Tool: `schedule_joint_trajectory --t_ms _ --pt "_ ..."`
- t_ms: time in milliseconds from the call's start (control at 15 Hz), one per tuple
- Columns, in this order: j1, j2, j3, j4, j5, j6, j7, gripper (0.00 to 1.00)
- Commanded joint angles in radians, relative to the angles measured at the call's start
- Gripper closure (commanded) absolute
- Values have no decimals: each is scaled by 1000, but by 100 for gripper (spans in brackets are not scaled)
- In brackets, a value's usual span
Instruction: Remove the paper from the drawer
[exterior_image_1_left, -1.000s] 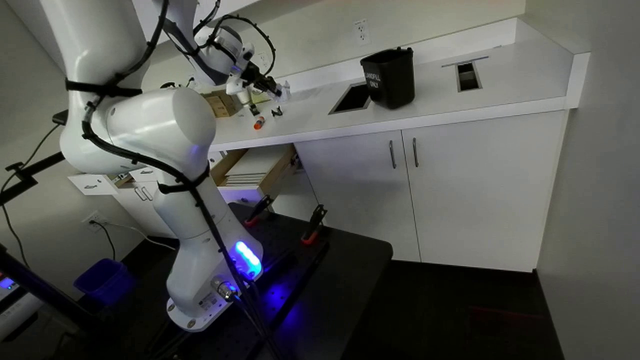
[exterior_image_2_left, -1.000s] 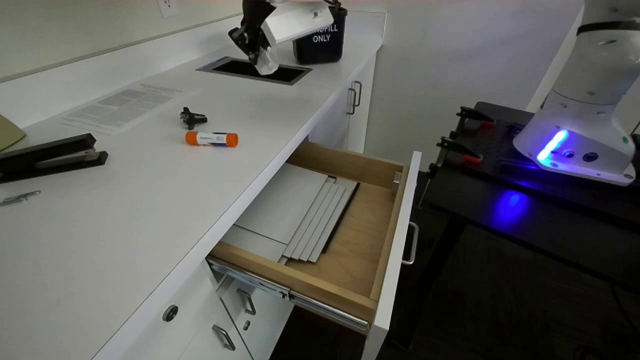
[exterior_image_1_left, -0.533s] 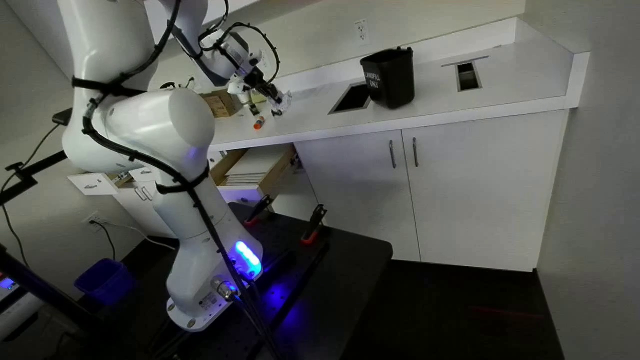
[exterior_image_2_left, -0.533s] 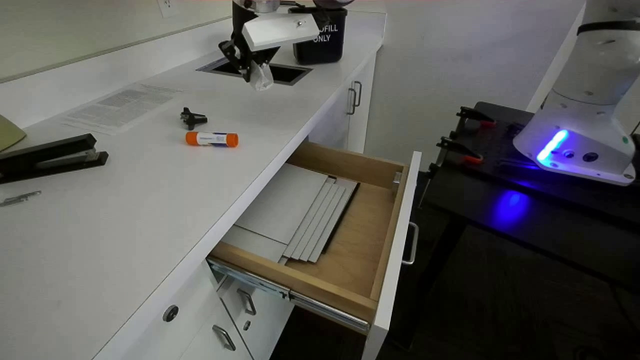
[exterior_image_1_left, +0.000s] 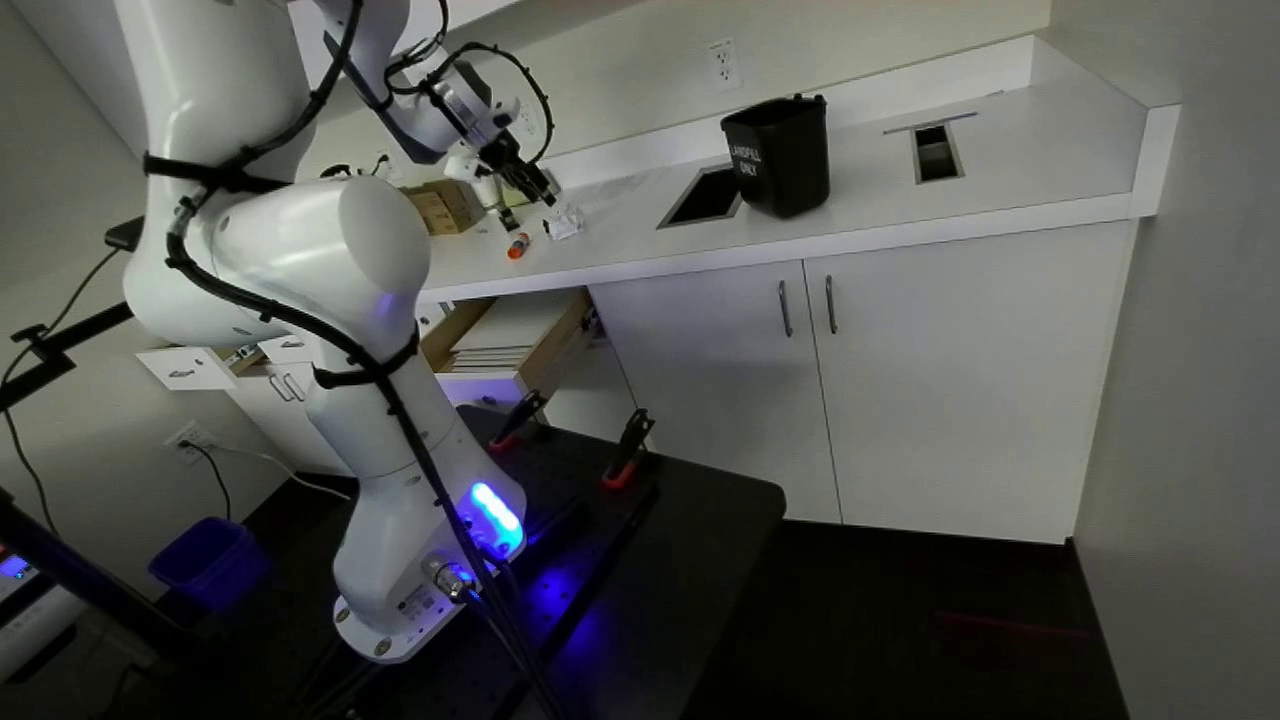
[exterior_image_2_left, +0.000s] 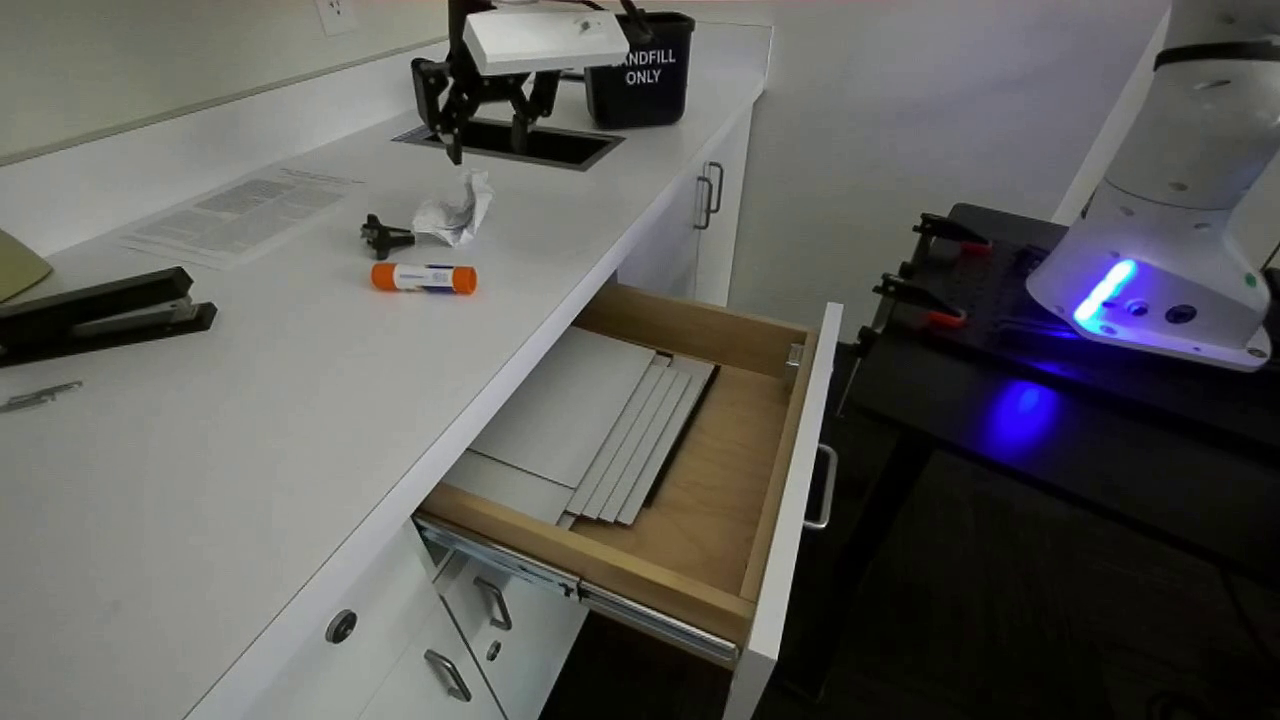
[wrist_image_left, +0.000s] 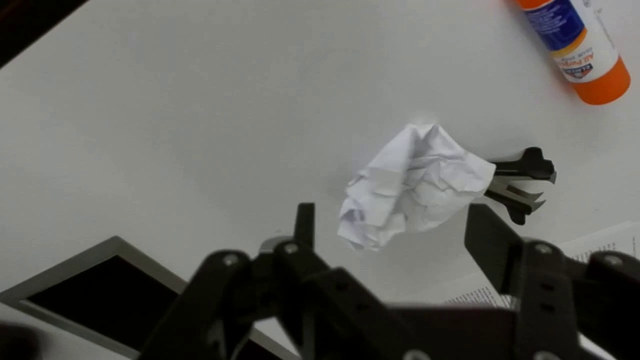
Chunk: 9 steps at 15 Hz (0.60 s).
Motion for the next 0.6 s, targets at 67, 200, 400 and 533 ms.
schedule_joint_trajectory --t_ms 67,200,400,533 --pt "29 -17 -20 3 20 -3 -23 0" --pt "37 -20 -22 1 14 0 -20 0" --pt "52 -26 -25 -8 2 5 -14 0" --pt "53 -3 -26 7 14 2 -10 0"
